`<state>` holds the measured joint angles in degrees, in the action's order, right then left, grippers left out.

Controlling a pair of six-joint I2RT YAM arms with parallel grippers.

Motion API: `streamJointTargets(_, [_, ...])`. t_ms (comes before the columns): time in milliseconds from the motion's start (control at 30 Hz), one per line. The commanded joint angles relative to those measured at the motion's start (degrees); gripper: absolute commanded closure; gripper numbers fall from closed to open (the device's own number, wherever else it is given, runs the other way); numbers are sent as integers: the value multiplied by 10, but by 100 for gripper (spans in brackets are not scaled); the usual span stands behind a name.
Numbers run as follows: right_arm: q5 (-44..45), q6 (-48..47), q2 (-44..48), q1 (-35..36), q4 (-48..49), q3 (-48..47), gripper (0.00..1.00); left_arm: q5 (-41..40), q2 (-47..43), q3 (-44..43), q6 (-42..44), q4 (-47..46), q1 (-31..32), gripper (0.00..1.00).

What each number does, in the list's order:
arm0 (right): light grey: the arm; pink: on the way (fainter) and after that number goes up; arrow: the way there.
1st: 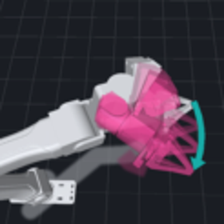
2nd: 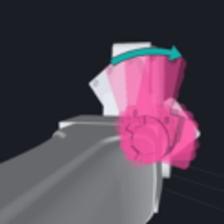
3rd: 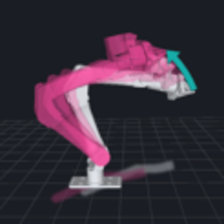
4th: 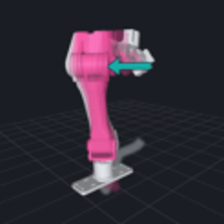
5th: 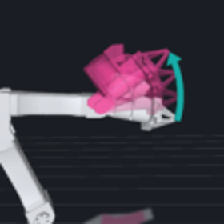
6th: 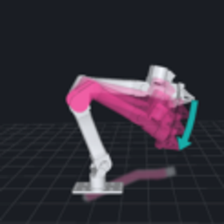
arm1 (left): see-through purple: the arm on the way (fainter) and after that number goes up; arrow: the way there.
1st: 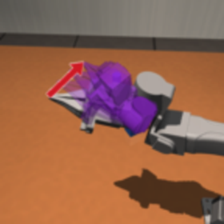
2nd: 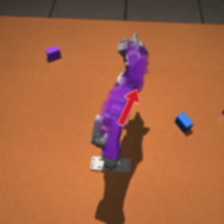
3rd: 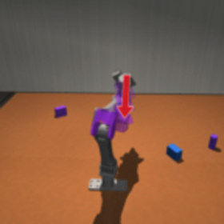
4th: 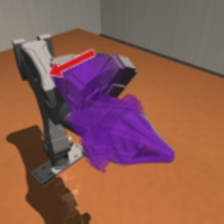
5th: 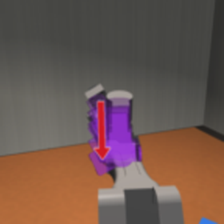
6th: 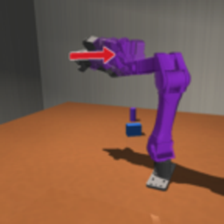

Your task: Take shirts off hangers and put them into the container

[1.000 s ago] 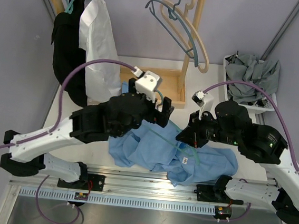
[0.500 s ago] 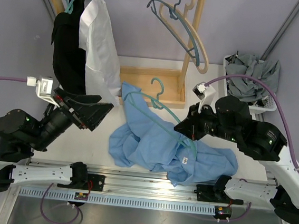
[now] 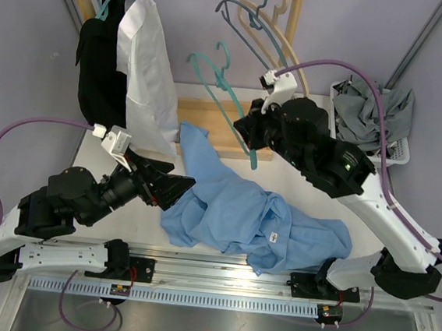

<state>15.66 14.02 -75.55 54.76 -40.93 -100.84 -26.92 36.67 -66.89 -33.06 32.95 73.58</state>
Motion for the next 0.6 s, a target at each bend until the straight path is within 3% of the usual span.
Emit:
streamJointTargets(0, [51, -43, -52, 3, 84, -77, 100, 20, -2, 8, -10, -18, 3, 1])
streamJointTargets(300, [126, -64, -178, 3, 159, -217, 100, 34, -5, 33, -21, -29, 5, 1])
streamJointTargets(567, [219, -55, -305, -25, 154, -387, 100, 36, -17, 49, -36, -29, 8, 1])
